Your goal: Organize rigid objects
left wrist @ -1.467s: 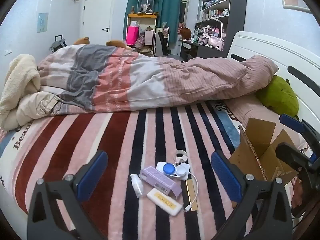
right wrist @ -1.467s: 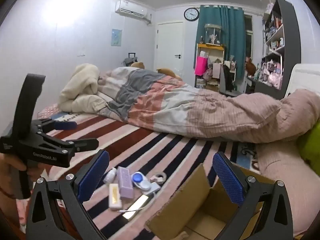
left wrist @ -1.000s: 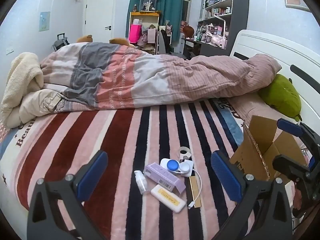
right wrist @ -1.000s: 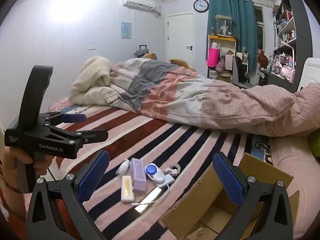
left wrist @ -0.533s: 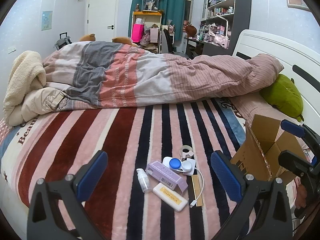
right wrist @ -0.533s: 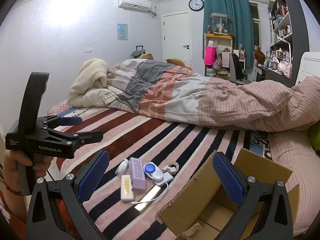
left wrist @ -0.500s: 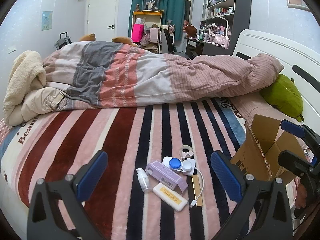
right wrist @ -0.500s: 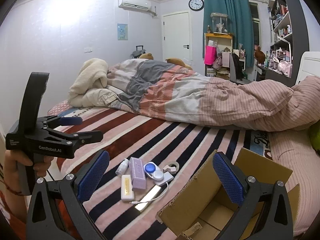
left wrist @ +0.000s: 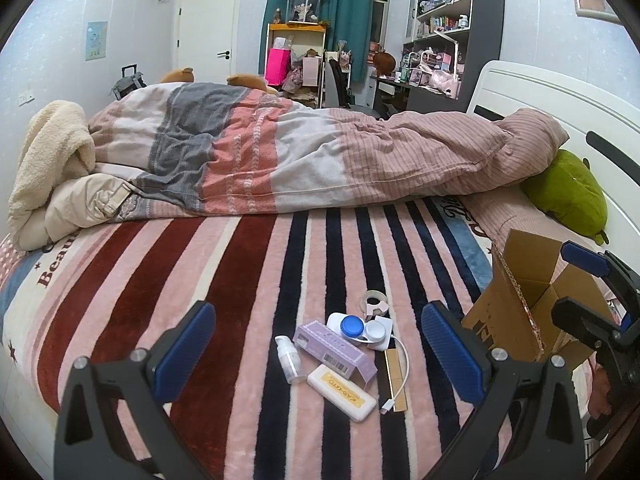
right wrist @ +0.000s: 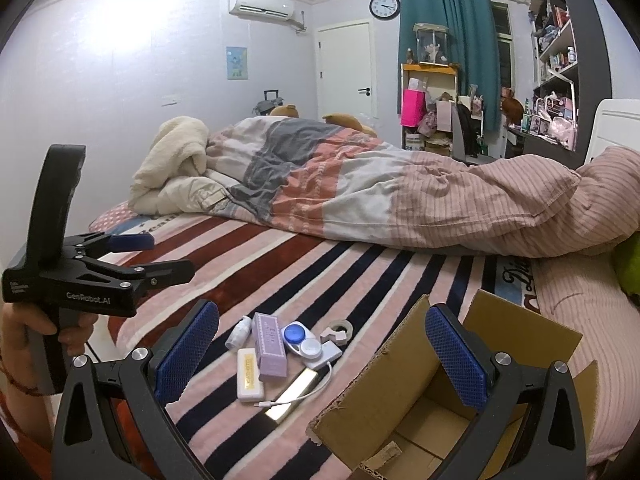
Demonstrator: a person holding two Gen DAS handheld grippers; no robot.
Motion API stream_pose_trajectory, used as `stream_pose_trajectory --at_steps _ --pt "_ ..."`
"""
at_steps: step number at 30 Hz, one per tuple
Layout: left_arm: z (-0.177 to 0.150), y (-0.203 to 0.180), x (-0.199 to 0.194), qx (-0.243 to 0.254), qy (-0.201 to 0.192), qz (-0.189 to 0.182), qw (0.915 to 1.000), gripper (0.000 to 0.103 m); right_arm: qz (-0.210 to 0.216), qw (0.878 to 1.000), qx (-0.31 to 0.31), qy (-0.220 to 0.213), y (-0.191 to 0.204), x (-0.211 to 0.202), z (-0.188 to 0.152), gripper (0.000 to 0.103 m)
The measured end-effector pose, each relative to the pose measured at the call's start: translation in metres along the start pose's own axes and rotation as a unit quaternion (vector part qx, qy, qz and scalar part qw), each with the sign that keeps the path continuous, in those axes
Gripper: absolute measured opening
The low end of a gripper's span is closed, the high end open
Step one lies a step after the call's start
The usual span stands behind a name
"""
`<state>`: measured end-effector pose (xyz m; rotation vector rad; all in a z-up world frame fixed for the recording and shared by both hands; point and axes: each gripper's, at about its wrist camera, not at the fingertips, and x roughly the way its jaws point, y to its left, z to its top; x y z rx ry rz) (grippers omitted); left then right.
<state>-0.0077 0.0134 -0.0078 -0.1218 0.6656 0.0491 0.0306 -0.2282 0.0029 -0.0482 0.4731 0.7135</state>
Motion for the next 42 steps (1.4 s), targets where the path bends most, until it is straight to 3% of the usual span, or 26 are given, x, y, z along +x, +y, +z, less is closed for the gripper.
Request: stream_pose_trajectory --at_steps 33,42 --pt "0.001 0.007 -0.011 0.0 -0.007 -0.001 1.0 0.102 -0.002 1.0 0.0 -0.001 0.011 0.004 0.003 0.103" --pt "0.0 0.036 -0.008 -0.012 -0.018 -0.019 0.9996 0.102 -0.001 1.0 -0.028 0.005 0.037 0.013 0.013 0.078"
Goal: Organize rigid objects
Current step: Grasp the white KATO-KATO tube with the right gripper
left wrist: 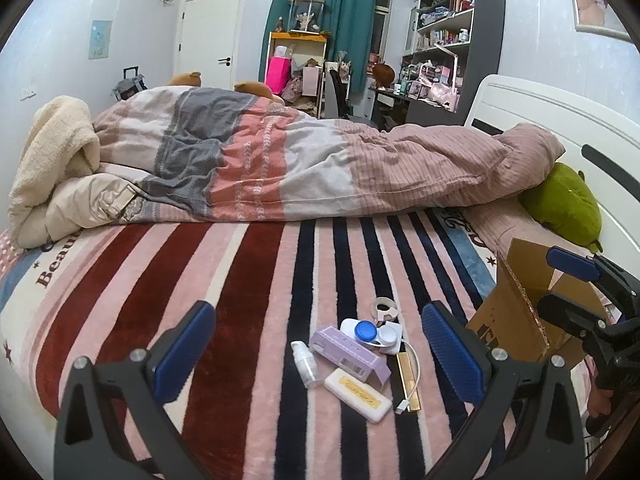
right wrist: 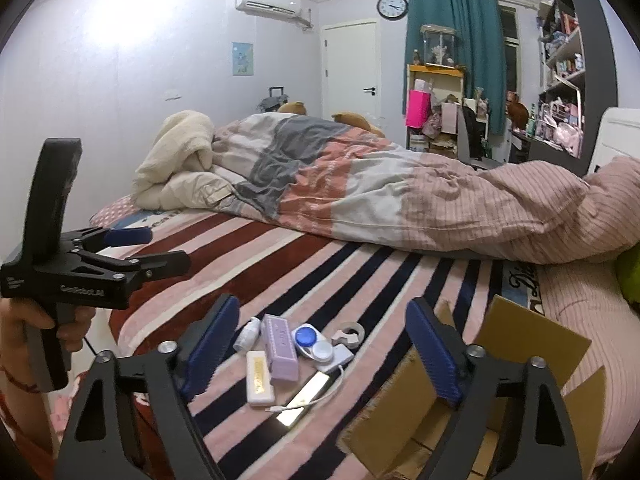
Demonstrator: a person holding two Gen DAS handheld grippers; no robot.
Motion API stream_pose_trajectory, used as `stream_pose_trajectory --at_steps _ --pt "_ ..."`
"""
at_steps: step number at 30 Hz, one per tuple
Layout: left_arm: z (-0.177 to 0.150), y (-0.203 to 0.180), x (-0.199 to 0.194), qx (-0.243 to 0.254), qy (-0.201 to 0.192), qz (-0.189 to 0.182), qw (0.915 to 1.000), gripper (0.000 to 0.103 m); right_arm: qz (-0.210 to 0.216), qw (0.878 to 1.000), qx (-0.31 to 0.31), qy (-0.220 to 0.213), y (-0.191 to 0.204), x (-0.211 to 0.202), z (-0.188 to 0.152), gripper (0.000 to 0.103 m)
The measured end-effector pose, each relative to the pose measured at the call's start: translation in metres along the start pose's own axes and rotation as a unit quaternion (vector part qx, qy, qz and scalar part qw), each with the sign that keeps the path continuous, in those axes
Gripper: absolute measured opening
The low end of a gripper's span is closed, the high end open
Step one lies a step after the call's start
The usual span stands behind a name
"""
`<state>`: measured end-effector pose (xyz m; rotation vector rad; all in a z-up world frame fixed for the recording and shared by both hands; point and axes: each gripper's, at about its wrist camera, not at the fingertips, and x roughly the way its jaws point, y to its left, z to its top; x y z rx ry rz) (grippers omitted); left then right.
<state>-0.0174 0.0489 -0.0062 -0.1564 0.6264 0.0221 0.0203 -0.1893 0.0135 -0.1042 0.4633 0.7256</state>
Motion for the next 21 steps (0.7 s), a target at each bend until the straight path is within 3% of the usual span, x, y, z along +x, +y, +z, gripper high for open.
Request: stream_pose_trajectory --at_steps 3,5,8,11,16,21 --pt "-0.001 0.016 0.004 -0.005 0.001 -0.01 0.9999 0.102 0.017 1.0 -0.02 0.002 0.016 0.01 0.005 0.073" --pt "-0.004 0.028 0.008 0.0 0.002 0.004 1.0 0.102 0.035 0.999 -0.032 0.009 0.028 0.021 0.004 0.068" --pt "-0.012 0.044 0.02 0.009 0.017 0.021 0.9996 0.102 0.088 0.994 -0.035 0.048 0.046 0.05 -0.006 0.064" --pt "-0.024 0.057 0.032 0.012 0.04 0.016 0.999 0.102 0.124 0.985 -0.024 0.115 0.059 0.091 -0.028 0.063" --pt "-0.051 0.071 0.049 0.024 0.08 0.014 0.9964 0.102 0.11 0.969 -0.002 0.22 0.054 0.152 -0.077 0.056" --pt "-0.066 0.076 0.053 0.01 0.094 -0.006 0.9955 0.102 0.103 0.957 0.018 0.271 0.04 0.185 -0.103 0.048"
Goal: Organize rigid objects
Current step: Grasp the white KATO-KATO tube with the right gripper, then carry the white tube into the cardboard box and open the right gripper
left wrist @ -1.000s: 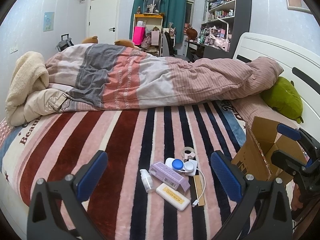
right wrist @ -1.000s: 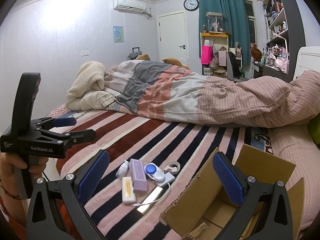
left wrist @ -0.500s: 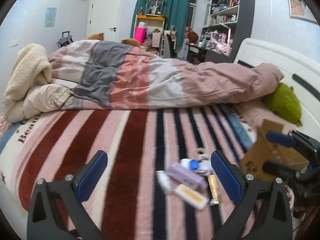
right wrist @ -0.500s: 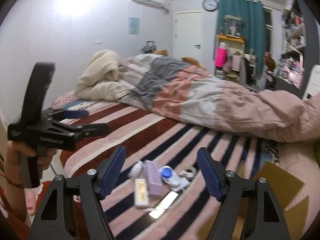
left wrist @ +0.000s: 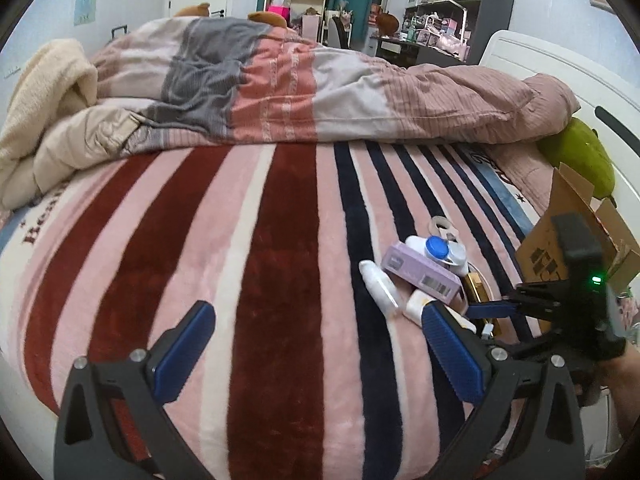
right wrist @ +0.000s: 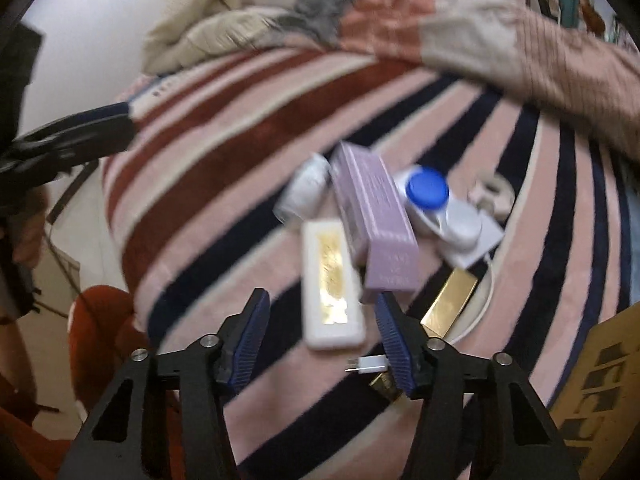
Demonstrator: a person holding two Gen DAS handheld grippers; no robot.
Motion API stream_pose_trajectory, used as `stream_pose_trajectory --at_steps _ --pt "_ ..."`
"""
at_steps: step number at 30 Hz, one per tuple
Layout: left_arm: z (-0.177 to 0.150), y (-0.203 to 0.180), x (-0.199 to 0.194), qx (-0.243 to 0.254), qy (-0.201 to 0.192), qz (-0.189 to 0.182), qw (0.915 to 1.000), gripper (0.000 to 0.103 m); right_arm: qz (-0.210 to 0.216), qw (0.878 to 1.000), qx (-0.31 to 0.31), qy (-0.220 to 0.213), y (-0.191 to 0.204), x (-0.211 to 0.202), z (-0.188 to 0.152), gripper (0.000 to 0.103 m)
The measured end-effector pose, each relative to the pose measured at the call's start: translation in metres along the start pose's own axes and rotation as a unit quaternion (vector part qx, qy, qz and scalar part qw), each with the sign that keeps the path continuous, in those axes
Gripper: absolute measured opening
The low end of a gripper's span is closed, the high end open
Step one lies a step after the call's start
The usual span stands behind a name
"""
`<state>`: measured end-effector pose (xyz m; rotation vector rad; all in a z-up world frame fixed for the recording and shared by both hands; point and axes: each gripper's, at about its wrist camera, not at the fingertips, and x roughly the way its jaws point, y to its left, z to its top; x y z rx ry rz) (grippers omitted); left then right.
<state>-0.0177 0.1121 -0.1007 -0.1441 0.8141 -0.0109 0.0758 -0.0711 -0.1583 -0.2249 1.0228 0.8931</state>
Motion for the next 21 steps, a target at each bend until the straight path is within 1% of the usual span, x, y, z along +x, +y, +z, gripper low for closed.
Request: stream_pose_trajectory --at_steps 2,4,6,7,9,11,14,17,18,19,20,21 --pt "-0.002 -0.002 0.001 0.004 0.001 -0.003 1.0 0.102 0.008 1.0 0.004 0.011 -0.003 0.009 0.0 0.045" --pt "-0.003 -0.004 0.001 0.005 0.003 -0.004 1.0 0.102 0.008 1.0 0.004 0.021 -0.007 0.016 0.003 0.036" --pt "-0.002 -0.005 0.001 0.004 0.008 -0.01 0.9999 0.102 0.006 1.0 -0.001 0.024 -0.007 0.018 0.006 0.032" --pt "-0.002 -0.005 0.002 0.004 0.01 -0.015 0.9998 0.102 0.003 1.0 -0.003 0.024 -0.004 0.017 0.007 0.031" --pt "-0.001 -0.007 0.002 0.002 0.017 -0.037 0.9991 0.102 -0.004 1.0 -0.017 0.018 0.002 0.012 0.007 0.031" --pt "0.001 -0.01 0.001 0.006 0.022 -0.057 0.9981 0.102 0.009 1.0 -0.025 0.011 0.008 0.008 0.006 0.031" --pt "0.005 -0.018 -0.002 0.013 0.029 -0.091 0.9953 0.102 0.027 0.999 -0.037 -0.013 0.022 -0.013 0.003 0.031" --pt "0.018 -0.032 -0.01 0.012 0.029 -0.144 0.9891 0.101 0.043 0.996 -0.053 -0.054 0.034 -0.043 0.005 0.031" --pt "0.026 -0.04 -0.014 0.017 0.025 -0.161 0.9866 0.097 0.046 0.995 -0.057 -0.069 0.036 -0.054 0.006 0.031" --pt "0.031 -0.047 -0.017 0.023 0.022 -0.171 0.9847 0.091 0.047 0.993 -0.061 -0.087 0.038 -0.068 0.006 0.031" --pt "0.041 -0.06 -0.022 0.035 0.018 -0.185 0.9819 0.088 0.045 0.991 -0.064 -0.105 0.039 -0.082 0.006 0.031" --pt "0.048 -0.07 -0.024 0.046 0.016 -0.194 0.9798 0.083 0.041 0.989 -0.067 -0.122 0.037 -0.097 0.005 0.031"
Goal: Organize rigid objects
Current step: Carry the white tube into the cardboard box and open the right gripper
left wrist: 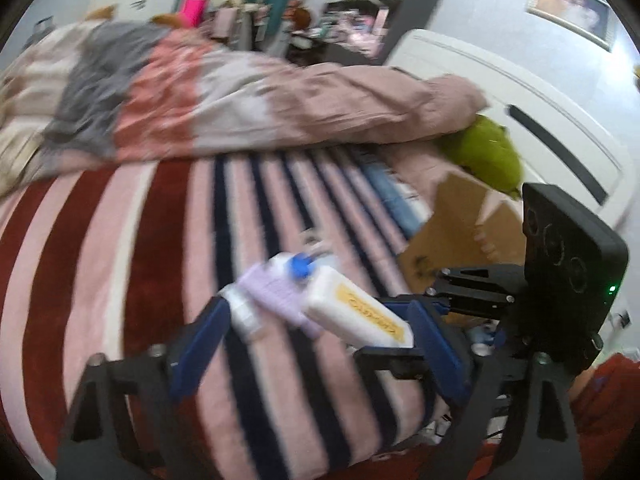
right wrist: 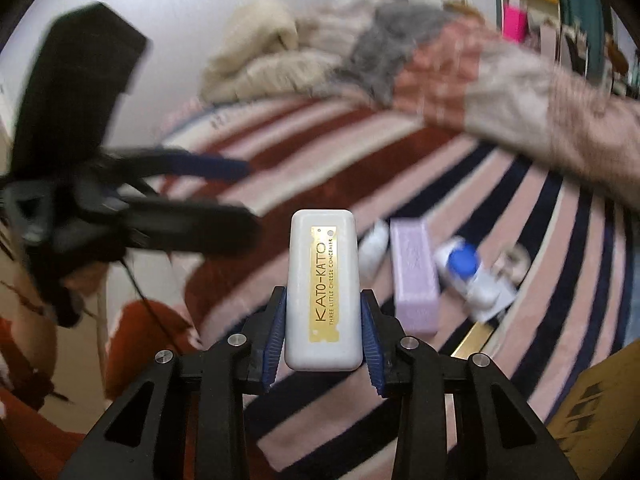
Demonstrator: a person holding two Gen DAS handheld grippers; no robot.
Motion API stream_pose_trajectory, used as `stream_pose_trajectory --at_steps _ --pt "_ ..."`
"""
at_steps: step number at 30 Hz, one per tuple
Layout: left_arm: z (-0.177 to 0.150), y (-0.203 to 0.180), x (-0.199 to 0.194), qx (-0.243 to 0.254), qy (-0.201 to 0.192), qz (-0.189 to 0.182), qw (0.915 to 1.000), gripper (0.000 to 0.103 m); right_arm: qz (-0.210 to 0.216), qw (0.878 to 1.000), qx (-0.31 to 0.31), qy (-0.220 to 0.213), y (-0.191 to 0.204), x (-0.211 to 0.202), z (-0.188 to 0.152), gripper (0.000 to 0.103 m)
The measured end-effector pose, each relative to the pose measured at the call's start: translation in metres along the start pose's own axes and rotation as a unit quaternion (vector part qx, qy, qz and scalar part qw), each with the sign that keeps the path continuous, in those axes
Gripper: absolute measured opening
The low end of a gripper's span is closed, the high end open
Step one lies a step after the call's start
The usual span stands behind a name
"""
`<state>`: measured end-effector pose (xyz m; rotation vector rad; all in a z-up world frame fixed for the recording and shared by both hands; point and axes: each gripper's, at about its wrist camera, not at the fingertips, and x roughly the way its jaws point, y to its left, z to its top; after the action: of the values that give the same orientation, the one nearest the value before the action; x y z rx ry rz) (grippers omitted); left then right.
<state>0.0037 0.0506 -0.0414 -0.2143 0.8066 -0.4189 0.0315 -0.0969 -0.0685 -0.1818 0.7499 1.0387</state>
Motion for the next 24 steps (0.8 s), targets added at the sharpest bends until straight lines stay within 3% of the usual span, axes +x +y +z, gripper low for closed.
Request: stream_pose_trajectory --at_steps 2,4,6,9,14,17,24 --pt "0.019 -0.022 0.005 0.022 0.001 -0.021 0.9995 0.072 -0.011 1.0 -0.004 -0.029 -0.007 -0.027 0.002 0.031" --pt "0.042 -0.052 0.015 0.055 0.001 -0.042 0.9976 0.052 -0.022 0.998 -0.006 -0.053 -0.013 -0.049 0.005 0.031" --pt "0.058 -0.079 0.027 0.085 0.005 -0.054 0.9949 0.042 -0.043 0.996 -0.003 -0.076 -0.022 -0.078 0.003 0.031" --pt "0.079 -0.118 0.051 0.111 0.01 -0.07 0.9913 0.038 -0.078 0.992 0.012 -0.096 -0.045 -0.11 -0.007 0.031" --pt "0.098 -0.172 0.103 0.145 0.042 -0.093 0.9841 0.038 -0.114 0.987 0.062 -0.093 -0.093 -0.147 -0.033 0.031" --pt "0.098 -0.199 0.133 0.159 0.069 -0.099 0.9798 0.038 -0.127 0.985 0.091 -0.072 -0.12 -0.156 -0.048 0.031" --pt "0.095 -0.214 0.176 0.17 0.108 -0.093 0.9751 0.041 -0.149 0.981 0.124 -0.005 -0.155 -0.15 -0.063 0.031"
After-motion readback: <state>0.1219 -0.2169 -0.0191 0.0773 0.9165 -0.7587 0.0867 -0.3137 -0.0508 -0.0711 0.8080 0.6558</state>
